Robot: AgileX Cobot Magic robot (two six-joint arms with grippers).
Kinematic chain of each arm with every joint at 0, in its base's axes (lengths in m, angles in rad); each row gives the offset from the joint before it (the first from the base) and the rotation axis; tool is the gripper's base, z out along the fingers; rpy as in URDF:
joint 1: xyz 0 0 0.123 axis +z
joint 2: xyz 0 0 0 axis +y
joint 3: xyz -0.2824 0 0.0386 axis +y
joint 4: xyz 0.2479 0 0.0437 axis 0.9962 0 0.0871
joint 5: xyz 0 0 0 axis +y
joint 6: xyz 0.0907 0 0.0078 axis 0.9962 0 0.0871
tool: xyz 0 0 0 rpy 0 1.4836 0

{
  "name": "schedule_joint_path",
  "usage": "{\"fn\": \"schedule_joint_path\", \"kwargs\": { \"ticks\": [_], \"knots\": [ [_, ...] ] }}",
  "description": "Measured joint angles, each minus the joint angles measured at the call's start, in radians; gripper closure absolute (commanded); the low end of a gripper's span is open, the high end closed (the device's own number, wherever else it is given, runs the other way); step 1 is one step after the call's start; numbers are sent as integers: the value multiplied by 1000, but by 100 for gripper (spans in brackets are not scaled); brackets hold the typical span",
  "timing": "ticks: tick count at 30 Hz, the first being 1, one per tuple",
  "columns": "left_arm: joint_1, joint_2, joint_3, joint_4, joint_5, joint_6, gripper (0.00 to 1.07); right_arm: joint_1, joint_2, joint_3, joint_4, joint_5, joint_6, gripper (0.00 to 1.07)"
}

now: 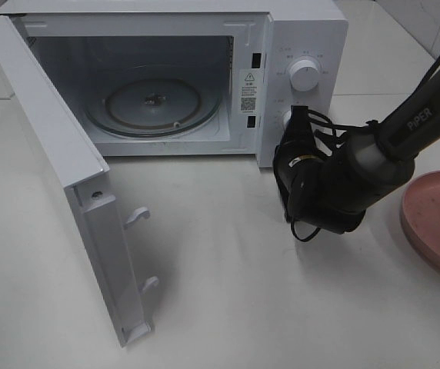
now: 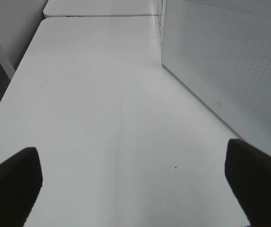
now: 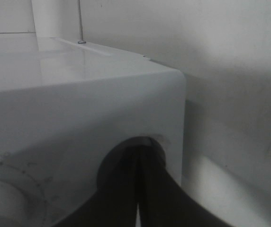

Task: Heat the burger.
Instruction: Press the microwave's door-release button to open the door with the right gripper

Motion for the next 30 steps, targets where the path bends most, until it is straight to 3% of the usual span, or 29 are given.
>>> {"fn": "schedule_joint_path", "kwargs": {
  "ticks": [5, 18, 30],
  "knots": [
    [0, 0, 0, 0, 0, 0, 3, -7, -12, 8, -12, 15, 0, 107],
    [0, 0, 0, 0, 0, 0, 3, -49, -90, 114, -201, 31, 37, 107],
    [0, 0, 0, 0, 0, 0, 3, -53, -176, 207, -261, 70, 46, 107]
  ]
}}
